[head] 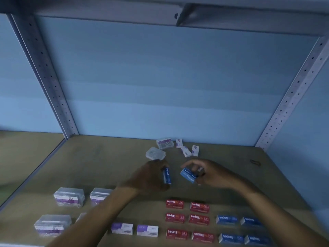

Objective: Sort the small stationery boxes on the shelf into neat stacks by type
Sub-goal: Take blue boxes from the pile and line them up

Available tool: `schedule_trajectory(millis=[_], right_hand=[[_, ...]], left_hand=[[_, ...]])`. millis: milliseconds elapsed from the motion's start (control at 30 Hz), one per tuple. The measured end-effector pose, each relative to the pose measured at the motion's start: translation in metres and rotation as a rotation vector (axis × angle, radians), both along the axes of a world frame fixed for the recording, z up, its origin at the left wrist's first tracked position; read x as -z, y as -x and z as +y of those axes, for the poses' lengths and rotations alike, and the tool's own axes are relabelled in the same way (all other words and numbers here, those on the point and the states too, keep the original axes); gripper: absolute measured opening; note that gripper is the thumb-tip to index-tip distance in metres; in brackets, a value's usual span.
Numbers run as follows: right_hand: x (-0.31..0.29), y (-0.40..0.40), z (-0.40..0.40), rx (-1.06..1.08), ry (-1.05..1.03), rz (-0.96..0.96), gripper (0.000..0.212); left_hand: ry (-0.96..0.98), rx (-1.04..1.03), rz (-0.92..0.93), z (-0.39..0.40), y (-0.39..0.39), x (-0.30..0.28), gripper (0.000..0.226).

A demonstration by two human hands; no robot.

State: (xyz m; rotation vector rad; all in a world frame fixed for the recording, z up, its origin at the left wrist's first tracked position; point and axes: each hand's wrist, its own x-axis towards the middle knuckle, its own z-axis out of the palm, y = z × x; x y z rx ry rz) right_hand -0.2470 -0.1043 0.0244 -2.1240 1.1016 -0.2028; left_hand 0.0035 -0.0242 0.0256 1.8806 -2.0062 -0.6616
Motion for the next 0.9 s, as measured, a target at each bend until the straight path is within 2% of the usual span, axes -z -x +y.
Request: schedule_trajectory(millis=[33, 67, 133, 533, 733, 833, 900], right_hand=[[0.003, 0.003, 0.004, -0.020, 0.039, 0.041, 0.055], [0.006, 0.005, 0.008, -0.038, 0.071, 0.082, 0.055], [0.013, 0.008, 0.016, -0.053, 0.092, 0.129, 0.055], [0.023, 0.007, 0.030, -0.027, 0.143, 0.140, 0.057], [0.024, 0.006, 0.033, 0.043, 0.183, 0.123, 0.047], [0.024, 0.006, 0.036, 0.108, 0.186, 0.100, 0.051], [0.021, 0.001, 0.039, 0.136, 0.174, 0.085, 0.040]], left_hand=[[-0.058, -0.008, -0.059, 0.002, -0.002, 0.006, 0.074], [-0.024, 0.038, -0.119, 0.006, -0.002, 0.005, 0.044], [-0.033, 0.068, -0.158, 0.011, 0.000, 0.006, 0.058], [0.010, 0.088, -0.205, 0.026, 0.006, 0.003, 0.065], [0.044, 0.057, -0.204, 0.027, -0.003, 0.008, 0.049], [0.041, 0.077, -0.202, 0.028, -0.012, 0.003, 0.029], [0.025, 0.079, -0.159, 0.032, -0.019, -0.003, 0.016]])
